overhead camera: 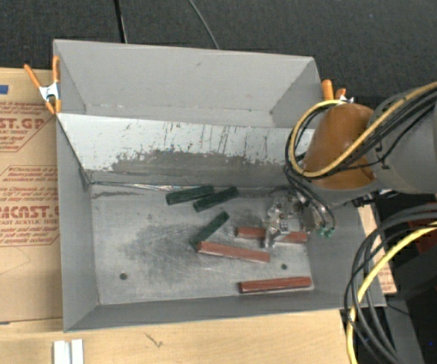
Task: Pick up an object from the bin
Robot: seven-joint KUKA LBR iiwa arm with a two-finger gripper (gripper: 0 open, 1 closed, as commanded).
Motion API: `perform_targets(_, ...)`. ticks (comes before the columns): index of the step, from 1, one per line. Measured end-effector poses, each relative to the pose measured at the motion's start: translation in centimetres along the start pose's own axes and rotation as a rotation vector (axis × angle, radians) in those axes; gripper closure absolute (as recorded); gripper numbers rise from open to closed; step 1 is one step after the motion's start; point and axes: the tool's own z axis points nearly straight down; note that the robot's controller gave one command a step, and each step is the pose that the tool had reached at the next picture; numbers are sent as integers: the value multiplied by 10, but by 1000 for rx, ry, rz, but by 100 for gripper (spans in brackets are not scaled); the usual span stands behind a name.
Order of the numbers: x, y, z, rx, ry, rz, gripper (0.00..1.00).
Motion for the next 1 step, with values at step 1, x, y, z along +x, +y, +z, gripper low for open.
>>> perform_targets(1,-6,2,-143,0,-4,4,100)
